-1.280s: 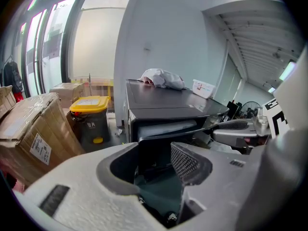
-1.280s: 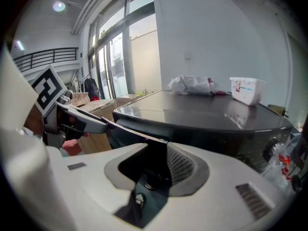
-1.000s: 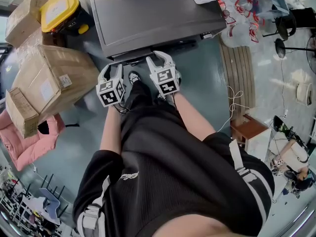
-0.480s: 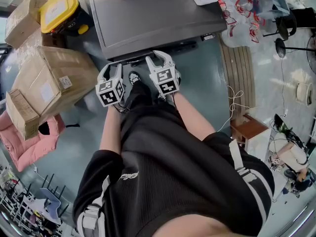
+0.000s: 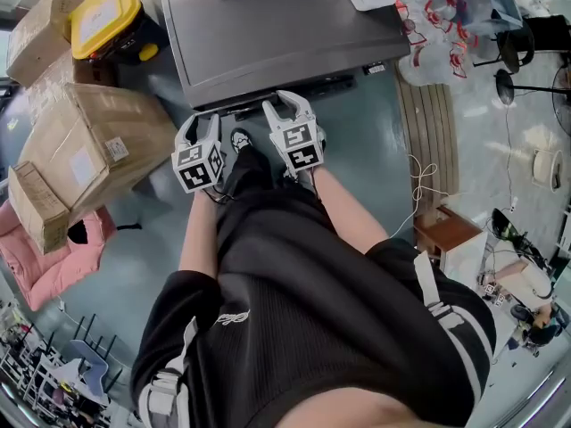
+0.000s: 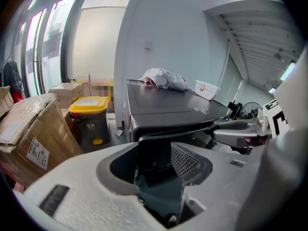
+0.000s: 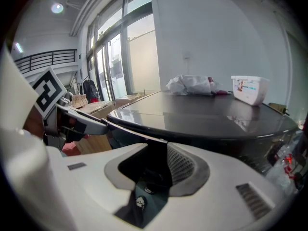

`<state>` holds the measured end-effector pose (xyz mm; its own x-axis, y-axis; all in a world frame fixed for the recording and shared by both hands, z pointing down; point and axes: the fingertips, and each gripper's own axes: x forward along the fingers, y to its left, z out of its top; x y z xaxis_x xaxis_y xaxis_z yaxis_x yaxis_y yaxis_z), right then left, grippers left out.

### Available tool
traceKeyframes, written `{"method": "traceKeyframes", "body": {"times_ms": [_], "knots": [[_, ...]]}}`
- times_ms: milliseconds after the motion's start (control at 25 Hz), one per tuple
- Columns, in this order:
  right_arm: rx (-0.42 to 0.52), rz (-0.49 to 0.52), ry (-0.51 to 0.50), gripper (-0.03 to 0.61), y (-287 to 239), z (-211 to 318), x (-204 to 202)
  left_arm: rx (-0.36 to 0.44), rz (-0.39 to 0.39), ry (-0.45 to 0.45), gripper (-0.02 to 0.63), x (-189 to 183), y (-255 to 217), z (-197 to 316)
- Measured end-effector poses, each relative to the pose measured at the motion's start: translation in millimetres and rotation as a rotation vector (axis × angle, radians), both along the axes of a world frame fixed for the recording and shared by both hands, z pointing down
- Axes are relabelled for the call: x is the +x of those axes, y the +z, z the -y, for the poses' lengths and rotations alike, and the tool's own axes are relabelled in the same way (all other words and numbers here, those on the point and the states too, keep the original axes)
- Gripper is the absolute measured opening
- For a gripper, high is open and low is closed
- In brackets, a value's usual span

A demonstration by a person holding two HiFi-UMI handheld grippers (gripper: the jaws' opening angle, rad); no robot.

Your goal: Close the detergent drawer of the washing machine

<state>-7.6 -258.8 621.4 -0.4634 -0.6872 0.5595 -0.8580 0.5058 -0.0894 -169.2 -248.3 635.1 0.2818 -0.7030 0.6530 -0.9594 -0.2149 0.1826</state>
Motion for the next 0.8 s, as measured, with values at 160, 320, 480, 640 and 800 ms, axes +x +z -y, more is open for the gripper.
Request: {"method": "traceKeyframes", "body": {"times_ms": [160,320,480,640,800], "knots": [[-0.031,0.049,0.042,0.121,6.1,-1.7,5.2,0.002,-0.008,-0.008,0.215,1.3,0.1,-0.9],[-0.063,0.110,0.135,0.121,9.0,-1.9,7.7,0.000,-0.010,-0.042,0.213,0.8,-0.7,-0.6],[-0.066,0.111,0.195,0.118,9.8,-3.8,7.8,-0.001,-0.004,-0.091,0.213,0.1,0.1,-2.4],[-0.068,0.114,0.239,0.118,7.8,-2.5,8.0,-0.008,-0.001,-0.137,0.212,0.1,-0.6,-2.8],[-0.077,0.119,0.254,0.118,9.3,-3.1,8.3,-0.008,-0.005,-0.134,0.210,0.3,0.3,-2.6]]}}
